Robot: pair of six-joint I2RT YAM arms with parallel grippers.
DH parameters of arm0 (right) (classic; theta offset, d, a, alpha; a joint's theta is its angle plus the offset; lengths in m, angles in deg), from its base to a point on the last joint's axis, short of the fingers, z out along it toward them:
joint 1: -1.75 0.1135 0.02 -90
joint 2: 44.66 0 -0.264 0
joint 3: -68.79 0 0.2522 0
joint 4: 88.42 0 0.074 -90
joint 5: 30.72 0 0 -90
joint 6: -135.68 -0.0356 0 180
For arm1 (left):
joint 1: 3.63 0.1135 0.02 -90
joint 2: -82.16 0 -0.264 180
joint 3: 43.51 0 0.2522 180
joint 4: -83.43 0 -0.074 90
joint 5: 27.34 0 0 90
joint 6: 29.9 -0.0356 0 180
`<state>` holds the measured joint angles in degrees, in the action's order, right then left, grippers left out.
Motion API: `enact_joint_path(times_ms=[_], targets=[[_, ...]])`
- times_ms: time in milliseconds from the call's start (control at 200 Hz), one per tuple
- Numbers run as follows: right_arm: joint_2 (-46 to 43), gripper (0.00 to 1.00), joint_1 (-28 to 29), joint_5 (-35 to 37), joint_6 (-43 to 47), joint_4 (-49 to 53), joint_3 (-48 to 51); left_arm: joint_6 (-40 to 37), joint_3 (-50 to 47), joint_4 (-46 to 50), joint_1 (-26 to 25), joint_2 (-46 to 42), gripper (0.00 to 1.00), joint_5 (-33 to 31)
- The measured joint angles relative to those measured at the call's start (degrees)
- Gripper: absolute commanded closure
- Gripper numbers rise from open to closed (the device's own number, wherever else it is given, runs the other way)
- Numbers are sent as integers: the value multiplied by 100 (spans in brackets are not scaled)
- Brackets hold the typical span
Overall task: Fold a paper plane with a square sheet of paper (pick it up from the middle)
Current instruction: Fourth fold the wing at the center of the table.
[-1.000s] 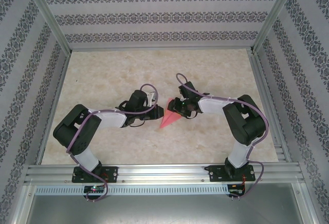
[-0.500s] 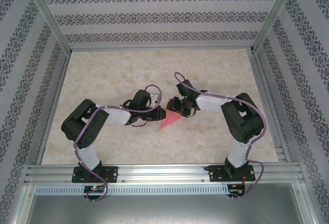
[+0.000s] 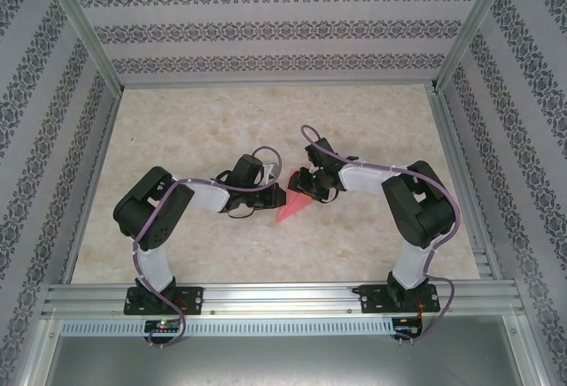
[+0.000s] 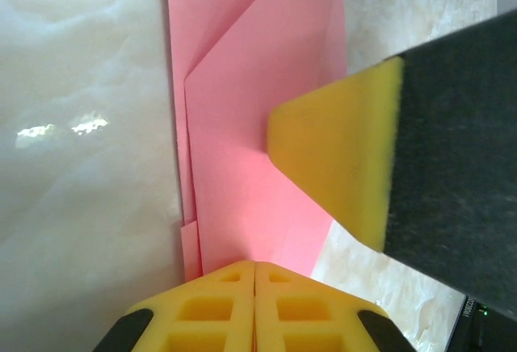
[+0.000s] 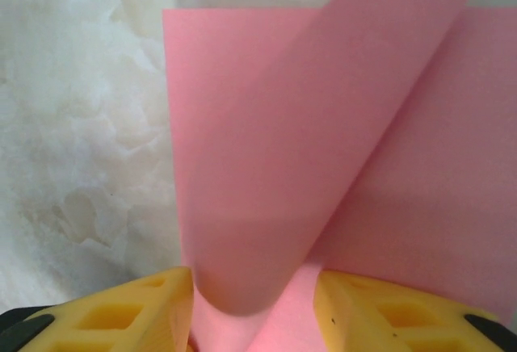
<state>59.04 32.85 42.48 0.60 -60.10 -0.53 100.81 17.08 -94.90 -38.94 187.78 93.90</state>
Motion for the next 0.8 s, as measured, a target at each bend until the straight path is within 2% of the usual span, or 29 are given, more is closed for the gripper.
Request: enact_joint_path(times_ms=[140, 405, 614, 799], targets=[[-101, 50, -46, -125, 31, -330, 212, 0, 24, 63, 0, 0, 92, -50], [-133, 59, -87, -236, 184, -474, 332, 0, 39, 111, 0, 9, 92, -68], [-22, 70, -83, -138, 282, -127, 133, 0, 39, 116, 0, 11, 90, -66], [114, 70, -81, -57, 299, 243, -101, 11, 48, 129, 0, -20, 84, -63]])
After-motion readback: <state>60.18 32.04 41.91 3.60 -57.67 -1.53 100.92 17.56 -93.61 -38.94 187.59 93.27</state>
